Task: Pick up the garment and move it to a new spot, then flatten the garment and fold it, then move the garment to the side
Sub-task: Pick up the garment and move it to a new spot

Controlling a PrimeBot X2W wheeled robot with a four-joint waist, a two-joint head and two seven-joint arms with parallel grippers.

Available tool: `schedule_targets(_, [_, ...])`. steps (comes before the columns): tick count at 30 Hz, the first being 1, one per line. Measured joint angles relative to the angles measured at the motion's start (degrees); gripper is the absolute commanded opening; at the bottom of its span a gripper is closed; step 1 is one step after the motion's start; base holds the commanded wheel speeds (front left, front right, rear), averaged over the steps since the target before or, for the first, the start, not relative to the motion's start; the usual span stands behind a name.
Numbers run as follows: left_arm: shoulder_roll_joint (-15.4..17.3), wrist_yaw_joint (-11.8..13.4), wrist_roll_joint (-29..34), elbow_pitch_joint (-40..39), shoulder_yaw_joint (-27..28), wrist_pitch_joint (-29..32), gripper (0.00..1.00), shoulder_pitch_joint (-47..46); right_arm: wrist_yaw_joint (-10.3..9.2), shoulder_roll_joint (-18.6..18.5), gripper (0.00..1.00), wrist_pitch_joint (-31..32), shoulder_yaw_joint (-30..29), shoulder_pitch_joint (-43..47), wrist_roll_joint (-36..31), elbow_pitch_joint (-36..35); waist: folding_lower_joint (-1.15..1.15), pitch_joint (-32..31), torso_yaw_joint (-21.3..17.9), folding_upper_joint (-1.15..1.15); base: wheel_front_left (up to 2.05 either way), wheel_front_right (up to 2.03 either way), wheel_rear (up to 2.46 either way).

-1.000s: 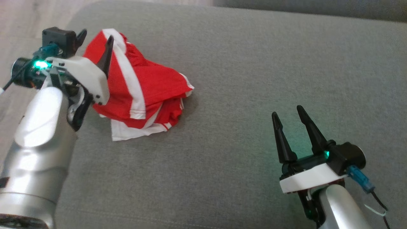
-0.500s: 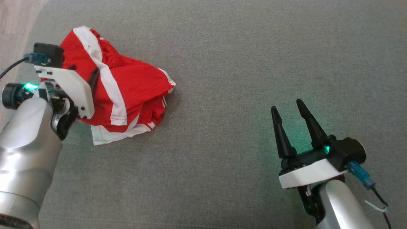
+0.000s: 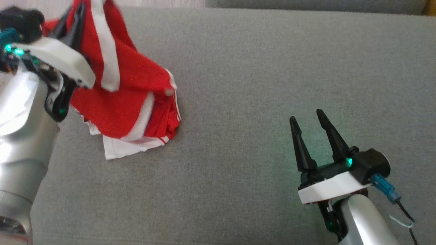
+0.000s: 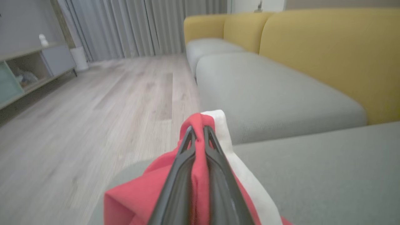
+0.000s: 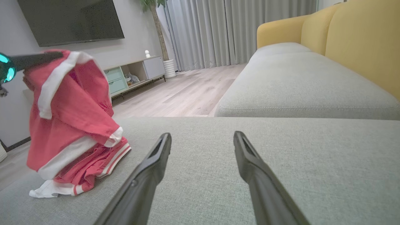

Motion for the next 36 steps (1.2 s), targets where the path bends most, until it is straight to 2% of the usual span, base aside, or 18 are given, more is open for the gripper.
schedule_targets(3, [-0.1,0.0,-0.6,-3.2,-0.1,-4.4,0.00,-1.2,0.00,0.0,1.00,0.0,0.3,0.1,0.5,0.4,0.00,-1.7,-0.2,0.00,0.00,0.00,0.00])
schedule_targets(6, [-0.2,0.0,-1.6,-7.5,-1.2,-6.3,0.00,-1.4,0.00,0.0,1.00,0.0,0.5,0.3,1.1,0.5,-0.01,-3.6,-0.7,0.00,0.00,0.00,0.00])
schedule_targets(17, [-2.3,0.0,-2.9,-18.8,-6.7,-3.7,0.00,-0.2,0.00,0.0,1.00,0.0,0.7,2.3,3.0,-0.1,-0.01,-6.0,-7.0,0.00,0.00,0.00,0.00])
schedule_targets(27, [-5.2,0.6,-1.3,-19.1,-11.1,-2.7,0.00,1.0,0.00,0.0,1.00,0.0,3.4,1.2,5.6,-1.5,0.00,-4.1,-17.4,0.00,0.00,0.00,0.00])
schedule_targets(36, [-9.6,0.9,4.6,-14.4,-15.9,-8.7,0.00,-2.4,0.00,0.0,1.00,0.0,4.3,0.6,6.5,-2.6,0.00,-1.8,-26.3,0.00,0.00,0.00,0.00])
